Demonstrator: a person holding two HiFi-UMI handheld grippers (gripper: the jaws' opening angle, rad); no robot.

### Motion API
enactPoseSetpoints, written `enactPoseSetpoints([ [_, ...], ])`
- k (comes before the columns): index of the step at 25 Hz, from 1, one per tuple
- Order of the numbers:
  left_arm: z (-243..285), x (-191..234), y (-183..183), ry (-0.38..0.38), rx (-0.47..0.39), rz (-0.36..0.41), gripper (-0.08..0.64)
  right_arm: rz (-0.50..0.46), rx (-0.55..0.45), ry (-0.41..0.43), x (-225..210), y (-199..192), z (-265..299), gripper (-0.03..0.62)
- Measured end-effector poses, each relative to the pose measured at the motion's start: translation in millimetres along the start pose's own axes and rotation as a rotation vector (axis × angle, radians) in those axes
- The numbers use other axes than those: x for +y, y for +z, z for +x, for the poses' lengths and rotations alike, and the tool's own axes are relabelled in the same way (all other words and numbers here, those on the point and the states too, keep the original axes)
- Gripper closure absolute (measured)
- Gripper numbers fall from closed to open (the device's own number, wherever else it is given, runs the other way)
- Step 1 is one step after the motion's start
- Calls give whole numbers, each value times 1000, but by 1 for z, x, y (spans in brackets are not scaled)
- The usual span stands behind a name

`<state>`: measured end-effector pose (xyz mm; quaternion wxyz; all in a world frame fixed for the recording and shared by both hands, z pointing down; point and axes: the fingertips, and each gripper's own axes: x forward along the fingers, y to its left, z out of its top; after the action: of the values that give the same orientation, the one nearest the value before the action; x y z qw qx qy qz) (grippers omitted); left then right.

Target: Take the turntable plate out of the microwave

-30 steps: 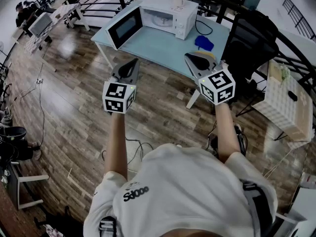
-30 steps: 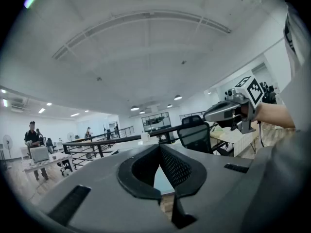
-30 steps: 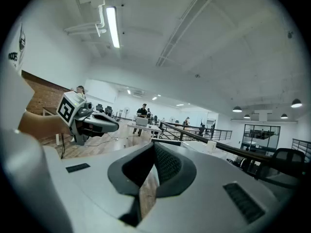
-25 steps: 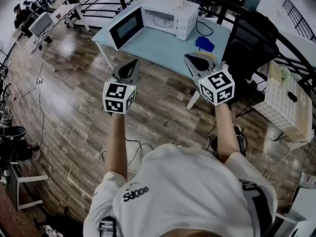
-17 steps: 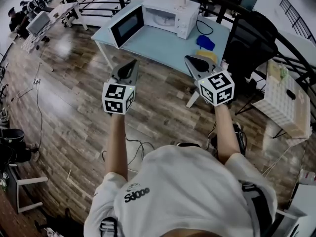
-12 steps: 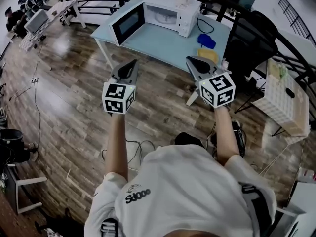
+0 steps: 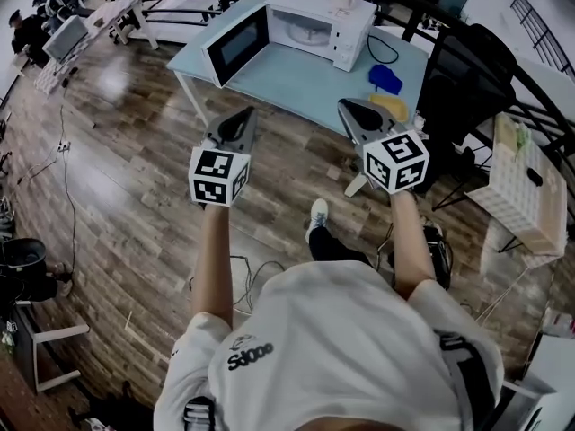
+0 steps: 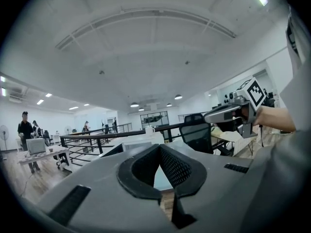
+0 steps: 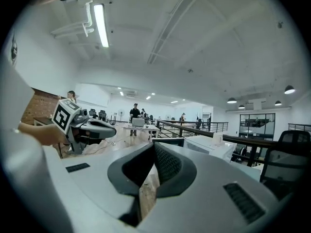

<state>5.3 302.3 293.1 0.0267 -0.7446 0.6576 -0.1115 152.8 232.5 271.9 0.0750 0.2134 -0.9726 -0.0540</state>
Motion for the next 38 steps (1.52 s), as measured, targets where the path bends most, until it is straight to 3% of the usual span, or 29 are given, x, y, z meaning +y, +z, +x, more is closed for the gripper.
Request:
enactPoseSetpoints([
  [6,69,34,-14,2,20,-18,543,94,-84,49,-56,-6,67,586],
  [17,256,111,14,29,13,-55,543,49,-81,66,-210,-3,203,586],
  [23,328,143,6,45,48,-92,543,39,-61,77,-266,-19,261,586],
  [27,372,156,4,16,56,-89,543,68,-76,94,-293,-30,290,586],
  [32,427,178,-16,-35,89,-65,545,176,-45,93,-314,-51,337,586],
  [38,480,216,-35,-213,85,-162,543,182,27,20,-328,-73,405,586],
])
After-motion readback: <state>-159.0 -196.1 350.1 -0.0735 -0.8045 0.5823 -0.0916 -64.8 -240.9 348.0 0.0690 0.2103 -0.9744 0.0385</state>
